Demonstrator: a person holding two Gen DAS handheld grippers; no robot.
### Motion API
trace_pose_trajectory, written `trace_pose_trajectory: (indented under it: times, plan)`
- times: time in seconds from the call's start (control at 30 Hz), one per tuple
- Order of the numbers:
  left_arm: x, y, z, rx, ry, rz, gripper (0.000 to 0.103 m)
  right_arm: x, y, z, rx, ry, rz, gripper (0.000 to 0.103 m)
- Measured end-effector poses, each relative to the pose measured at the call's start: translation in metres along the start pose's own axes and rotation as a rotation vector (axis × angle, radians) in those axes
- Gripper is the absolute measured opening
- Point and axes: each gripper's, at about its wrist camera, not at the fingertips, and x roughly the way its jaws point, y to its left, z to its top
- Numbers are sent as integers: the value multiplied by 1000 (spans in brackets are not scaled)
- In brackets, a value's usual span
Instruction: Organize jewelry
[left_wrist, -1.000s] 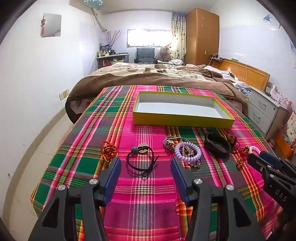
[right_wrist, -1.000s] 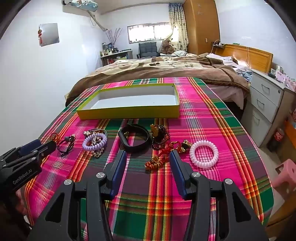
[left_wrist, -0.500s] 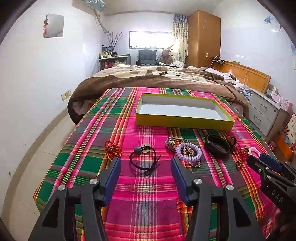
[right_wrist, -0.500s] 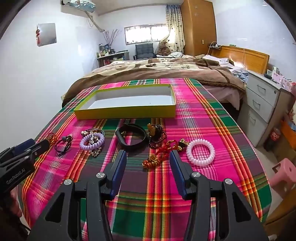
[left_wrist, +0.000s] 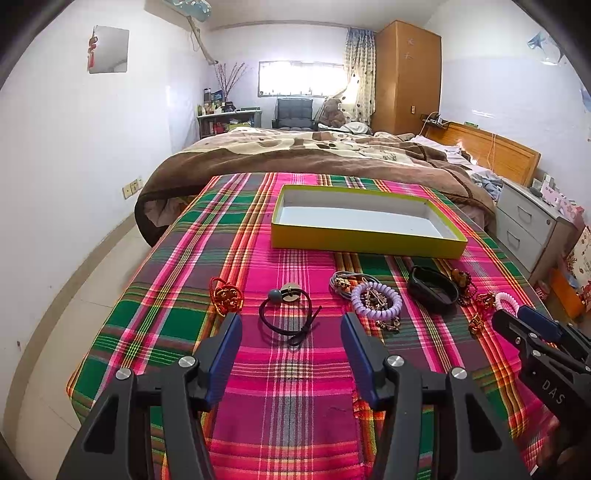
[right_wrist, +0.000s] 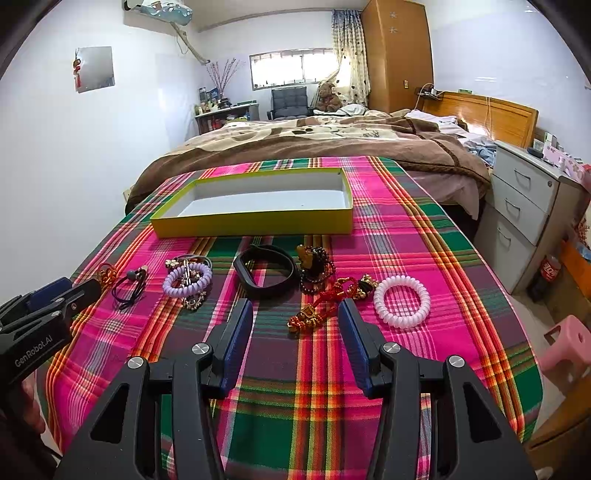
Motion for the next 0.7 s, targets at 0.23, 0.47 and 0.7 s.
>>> trace_pose_trajectory:
  times: [0.23,0.47,0.7]
  plan:
    - [0,-1,0,-2,4,-1,55,-1,-1,-1,3,-2,1,49]
    - [-1,-1,-1,-4,3,-2,55,-2,-2,-2,6,-4,4,49]
    - [-2,0,-1,-7,1,-3,55,-2,-2,-1,5,-3,4,49]
